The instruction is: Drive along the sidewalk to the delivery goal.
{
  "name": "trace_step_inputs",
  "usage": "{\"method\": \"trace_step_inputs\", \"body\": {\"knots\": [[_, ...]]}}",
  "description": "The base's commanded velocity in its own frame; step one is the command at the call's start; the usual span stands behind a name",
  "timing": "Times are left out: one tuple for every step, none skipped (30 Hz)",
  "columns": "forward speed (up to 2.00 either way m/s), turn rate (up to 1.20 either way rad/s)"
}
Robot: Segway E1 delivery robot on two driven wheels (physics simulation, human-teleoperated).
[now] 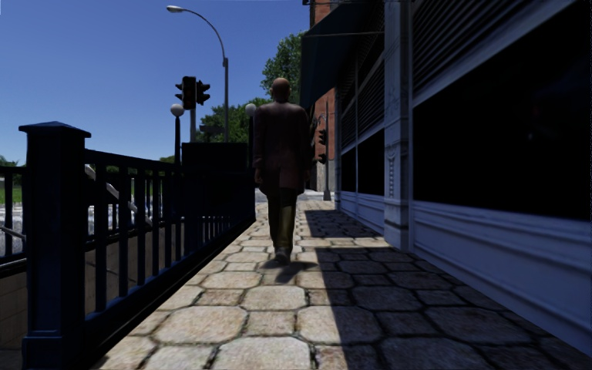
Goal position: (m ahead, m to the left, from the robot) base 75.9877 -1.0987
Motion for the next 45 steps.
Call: {"method": "trace_step_inputs", "body": {"knots": [[2.0, 0.0], [2.0, 0.0], [2.0, 0.0], [2.0, 0.0], [2.0, 0.0], [2.0, 0.0], [2.0, 0.0], [2.0, 0.0], [2.0, 0.0], [2.0, 0.0], [2.0, 0.0], [2.0, 0.0], [2.0, 0.0], [2.0, 0.0], [2.0, 0.0], [2.0, 0.0], [2.0, 0.0], [2.0, 0.0], [2.0, 0.0], [2.0, 0.0], [2.0, 0.0], [2.0, 0.0], [2.0, 0.0], [2.0, 0.0], [2.0, 0.0], [2.0, 0.0], [2.0, 0.0], [2.0, 0.0], [2.0, 0.0], [2.0, 0.0], [2.0, 0.0], [2.0, 0.0], [2.0, 0.0], [2.0, 0.0], [1.91, 0.0], [1.91, 0.0], [1.73, 0.0], [1.63, 0.0], [1.57, 0.0], [1.57, 0.0], [1.52, 0.0], [1.39, 0.0], [1.24, 0.0], [1.24, 0.0], [1.03, 0.0]]}}
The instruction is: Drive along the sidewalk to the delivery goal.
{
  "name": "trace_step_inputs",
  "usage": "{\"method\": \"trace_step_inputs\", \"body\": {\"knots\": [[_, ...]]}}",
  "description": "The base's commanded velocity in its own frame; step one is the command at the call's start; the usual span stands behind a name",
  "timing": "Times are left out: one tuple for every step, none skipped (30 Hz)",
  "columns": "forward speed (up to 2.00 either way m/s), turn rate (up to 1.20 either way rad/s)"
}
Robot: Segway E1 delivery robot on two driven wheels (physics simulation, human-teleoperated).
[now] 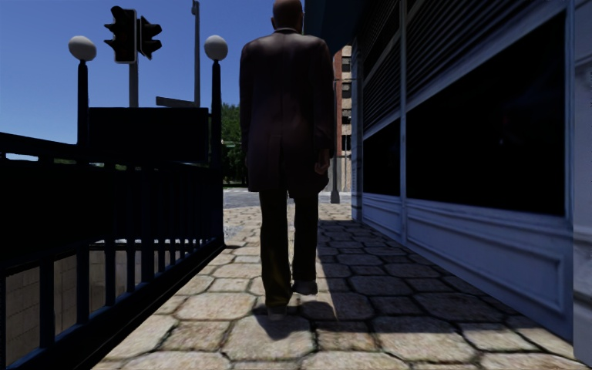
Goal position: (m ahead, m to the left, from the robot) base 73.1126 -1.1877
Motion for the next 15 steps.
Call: {"method": "trace_step_inputs", "body": {"knots": [[0.91, 0.0], [0.77, 0.0], [0.7, 0.0], [0.7, 0.0], [0.68, 0.0], [0.68, 0.0], [0.68, 0.0], [0.68, 0.0], [0.68, 0.0], [0.67, 0.0], [0.67, 0.0], [0.67, 0.0], [0.67, 0.0], [0.67, 0.0], [0.67, 0.0]]}}
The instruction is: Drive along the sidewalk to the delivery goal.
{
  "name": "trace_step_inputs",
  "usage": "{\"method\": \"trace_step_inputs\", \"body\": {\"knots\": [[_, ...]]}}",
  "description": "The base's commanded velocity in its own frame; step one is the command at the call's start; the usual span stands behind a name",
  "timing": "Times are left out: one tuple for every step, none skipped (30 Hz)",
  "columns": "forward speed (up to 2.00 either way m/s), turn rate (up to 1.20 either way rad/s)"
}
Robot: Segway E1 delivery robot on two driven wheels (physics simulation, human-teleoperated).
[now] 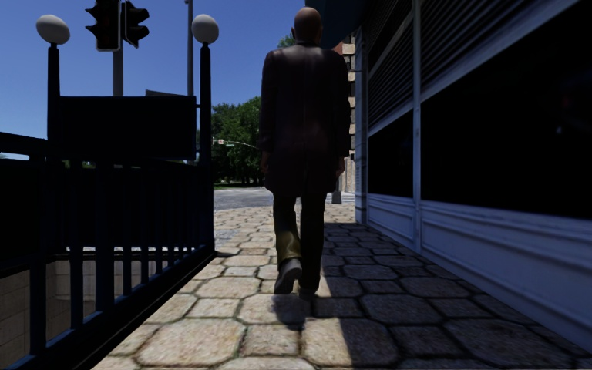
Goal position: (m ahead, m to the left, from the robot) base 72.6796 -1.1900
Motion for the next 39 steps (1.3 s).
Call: {"method": "trace_step_inputs", "body": {"knots": [[0.67, 0.0], [0.67, 0.0], [0.67, 0.0], [0.67, 0.0], [0.67, 0.0], [0.67, 0.0], [0.67, 0.0], [0.67, 0.0], [0.67, 0.0], [0.67, 0.0], [0.67, 0.0], [0.67, 0.0], [0.67, 0.0], [0.67, 0.0], [0.67, 0.0], [0.67, 0.0], [0.67, 0.0], [0.67, 0.0], [0.67, 0.0], [0.67, 0.0], [0.67, 0.0], [0.67, 0.0], [0.67, 0.0], [0.67, 0.0], [0.67, 0.0], [0.67, 0.0], [0.67, 0.0], [0.67, 0.0], [0.67, 0.0], [0.67, 0.0], [0.67, 0.0], [0.67, 0.0], [0.67, 0.0], [0.67, 0.0], [0.67, 0.0], [0.67, 0.0], [0.67, 0.0], [0.67, 0.0], [0.67, 0.0]]}}
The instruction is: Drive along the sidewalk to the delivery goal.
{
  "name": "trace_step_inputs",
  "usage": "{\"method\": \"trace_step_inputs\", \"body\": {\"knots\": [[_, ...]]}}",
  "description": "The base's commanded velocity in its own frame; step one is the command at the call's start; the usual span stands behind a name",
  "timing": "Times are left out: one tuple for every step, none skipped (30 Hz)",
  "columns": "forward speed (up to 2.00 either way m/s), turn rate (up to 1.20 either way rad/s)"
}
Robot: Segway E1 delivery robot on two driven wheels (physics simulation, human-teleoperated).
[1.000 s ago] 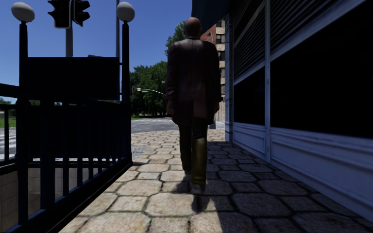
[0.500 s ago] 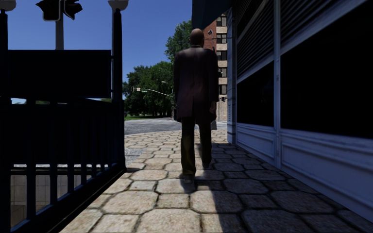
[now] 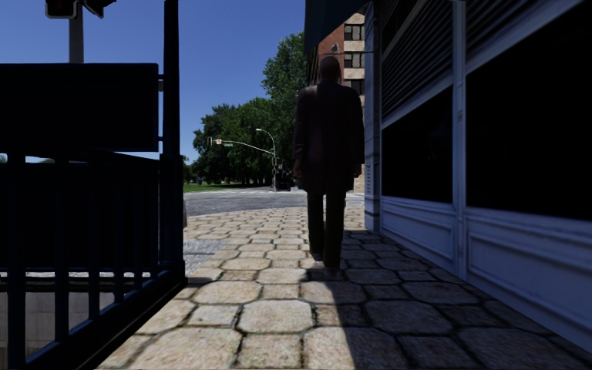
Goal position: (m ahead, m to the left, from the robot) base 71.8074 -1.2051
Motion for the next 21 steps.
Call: {"method": "trace_step_inputs", "body": {"knots": [[0.67, 0.0], [0.67, 0.0], [0.67, 0.0], [0.67, 0.0], [0.67, 0.0], [0.67, 0.0], [0.67, 0.0], [0.67, 0.0], [0.67, 0.0], [0.67, 0.0], [0.67, 0.0], [0.67, 0.0], [0.67, 0.0], [0.67, 0.0], [0.67, 0.0], [0.67, 0.0], [0.67, 0.0], [0.67, 0.0], [0.68, 0.0], [0.68, 0.0], [0.68, 0.0]]}}
